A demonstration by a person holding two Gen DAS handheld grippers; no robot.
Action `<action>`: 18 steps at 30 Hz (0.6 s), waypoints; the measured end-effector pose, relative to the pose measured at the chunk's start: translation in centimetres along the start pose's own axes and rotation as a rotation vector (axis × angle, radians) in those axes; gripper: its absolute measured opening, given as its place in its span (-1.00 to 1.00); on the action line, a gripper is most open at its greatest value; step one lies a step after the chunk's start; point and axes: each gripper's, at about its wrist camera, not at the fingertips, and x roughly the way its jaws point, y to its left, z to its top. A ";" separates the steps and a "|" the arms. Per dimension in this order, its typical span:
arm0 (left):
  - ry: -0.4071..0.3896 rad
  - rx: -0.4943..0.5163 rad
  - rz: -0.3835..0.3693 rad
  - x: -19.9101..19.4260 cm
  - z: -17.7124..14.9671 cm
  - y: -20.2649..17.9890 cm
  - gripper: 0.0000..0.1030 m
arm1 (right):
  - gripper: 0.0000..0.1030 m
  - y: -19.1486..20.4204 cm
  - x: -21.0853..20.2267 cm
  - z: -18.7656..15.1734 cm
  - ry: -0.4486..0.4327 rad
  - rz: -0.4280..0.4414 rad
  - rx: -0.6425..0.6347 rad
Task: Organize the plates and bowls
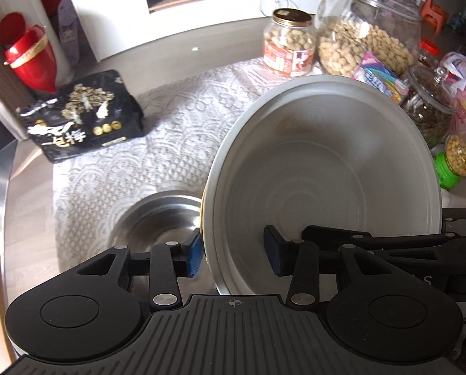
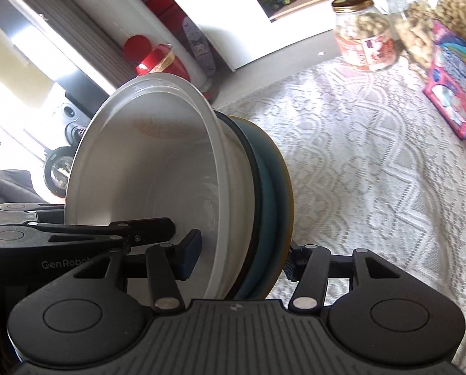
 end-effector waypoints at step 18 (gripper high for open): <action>0.069 -0.115 -0.023 5.3 -5.0 12.3 -0.32 | 0.04 6.3 13.3 -0.8 0.279 -0.084 -0.055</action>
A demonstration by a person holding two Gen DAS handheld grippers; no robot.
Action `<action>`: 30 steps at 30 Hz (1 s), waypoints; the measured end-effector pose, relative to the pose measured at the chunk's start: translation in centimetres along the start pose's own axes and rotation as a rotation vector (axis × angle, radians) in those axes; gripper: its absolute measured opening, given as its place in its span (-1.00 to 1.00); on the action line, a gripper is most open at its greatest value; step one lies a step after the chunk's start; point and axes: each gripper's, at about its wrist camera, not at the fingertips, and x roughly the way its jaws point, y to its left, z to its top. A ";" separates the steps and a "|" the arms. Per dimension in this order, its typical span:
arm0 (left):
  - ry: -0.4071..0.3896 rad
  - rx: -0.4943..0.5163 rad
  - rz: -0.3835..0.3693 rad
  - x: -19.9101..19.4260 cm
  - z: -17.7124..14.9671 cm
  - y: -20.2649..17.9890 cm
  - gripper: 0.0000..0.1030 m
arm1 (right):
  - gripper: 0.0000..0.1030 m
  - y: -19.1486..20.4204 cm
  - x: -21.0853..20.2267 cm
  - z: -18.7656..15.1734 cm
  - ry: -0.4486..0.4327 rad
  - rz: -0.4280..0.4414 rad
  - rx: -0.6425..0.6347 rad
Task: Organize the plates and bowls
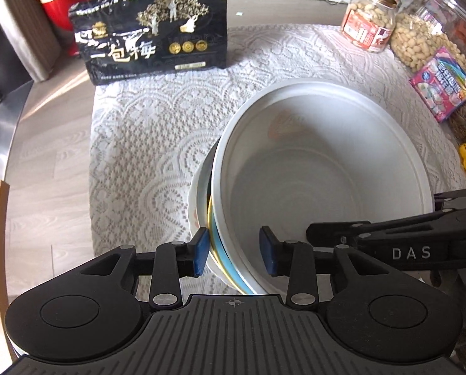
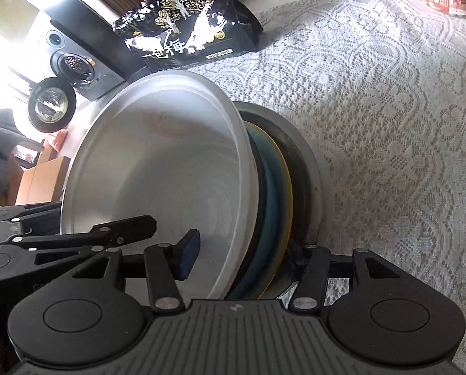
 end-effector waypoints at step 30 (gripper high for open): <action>-0.292 -0.116 -0.248 -2.1 -1.2 5.6 -0.51 | -0.24 1.0 -2.7 0.1 -0.127 -0.188 -0.026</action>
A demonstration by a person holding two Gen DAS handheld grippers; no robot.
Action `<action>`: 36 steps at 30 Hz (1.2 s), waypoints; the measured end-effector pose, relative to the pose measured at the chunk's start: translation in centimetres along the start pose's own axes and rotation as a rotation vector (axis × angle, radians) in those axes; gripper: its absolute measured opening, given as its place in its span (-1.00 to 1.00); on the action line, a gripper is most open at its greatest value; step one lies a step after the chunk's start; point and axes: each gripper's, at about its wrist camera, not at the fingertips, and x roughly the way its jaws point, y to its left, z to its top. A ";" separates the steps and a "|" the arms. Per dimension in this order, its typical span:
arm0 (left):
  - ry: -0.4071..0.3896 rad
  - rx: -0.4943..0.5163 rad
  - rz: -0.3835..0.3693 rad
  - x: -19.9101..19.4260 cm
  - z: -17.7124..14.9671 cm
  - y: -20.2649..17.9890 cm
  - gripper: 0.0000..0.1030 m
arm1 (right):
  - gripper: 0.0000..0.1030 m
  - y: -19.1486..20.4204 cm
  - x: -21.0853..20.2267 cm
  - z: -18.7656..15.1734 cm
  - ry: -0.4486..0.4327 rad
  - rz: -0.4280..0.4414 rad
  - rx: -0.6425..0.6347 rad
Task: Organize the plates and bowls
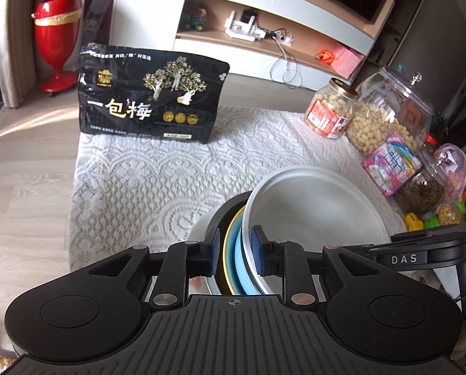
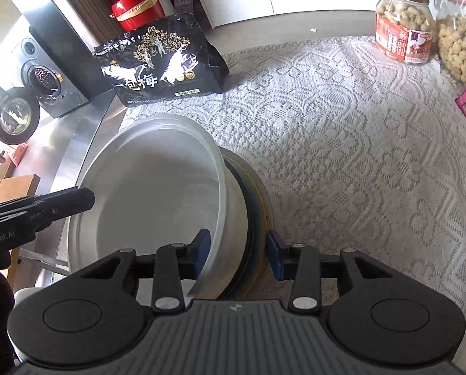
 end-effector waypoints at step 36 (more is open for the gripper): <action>-0.086 0.106 0.105 2.8 1.4 -0.4 -0.36 | -0.04 0.5 0.3 2.6 -0.145 -0.046 -0.061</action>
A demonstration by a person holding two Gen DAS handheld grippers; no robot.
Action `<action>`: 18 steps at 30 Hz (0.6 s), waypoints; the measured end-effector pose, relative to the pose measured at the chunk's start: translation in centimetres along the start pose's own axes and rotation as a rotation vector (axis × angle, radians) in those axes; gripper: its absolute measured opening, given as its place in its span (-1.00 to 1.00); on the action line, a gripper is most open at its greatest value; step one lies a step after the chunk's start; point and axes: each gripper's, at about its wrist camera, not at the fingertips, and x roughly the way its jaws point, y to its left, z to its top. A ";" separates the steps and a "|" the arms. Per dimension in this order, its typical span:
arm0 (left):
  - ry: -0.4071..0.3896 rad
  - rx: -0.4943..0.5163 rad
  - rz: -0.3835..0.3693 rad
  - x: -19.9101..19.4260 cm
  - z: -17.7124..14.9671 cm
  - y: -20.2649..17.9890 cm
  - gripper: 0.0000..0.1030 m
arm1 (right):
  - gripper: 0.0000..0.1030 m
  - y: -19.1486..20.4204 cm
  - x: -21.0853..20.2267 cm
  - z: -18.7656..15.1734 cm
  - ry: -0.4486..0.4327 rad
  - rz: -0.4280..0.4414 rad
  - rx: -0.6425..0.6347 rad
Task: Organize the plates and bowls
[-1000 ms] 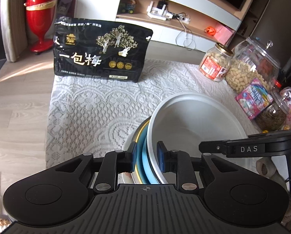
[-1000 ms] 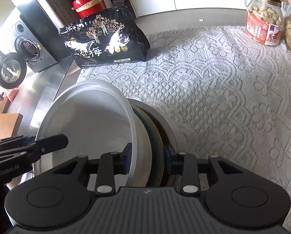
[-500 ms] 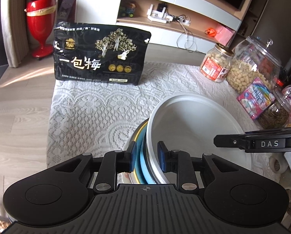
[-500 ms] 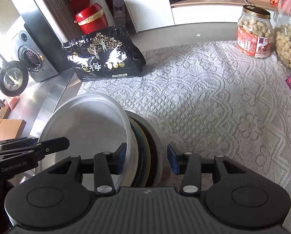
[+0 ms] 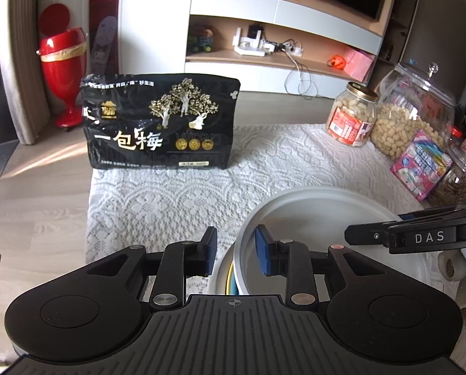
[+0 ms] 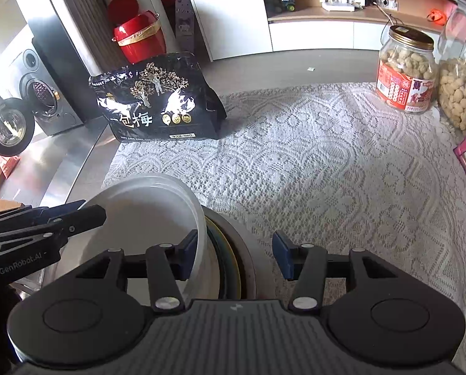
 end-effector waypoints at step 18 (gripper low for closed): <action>0.080 0.028 0.018 -0.9 -3.2 -0.9 -0.22 | 0.11 -0.4 -0.9 -3.6 0.010 -0.008 -0.076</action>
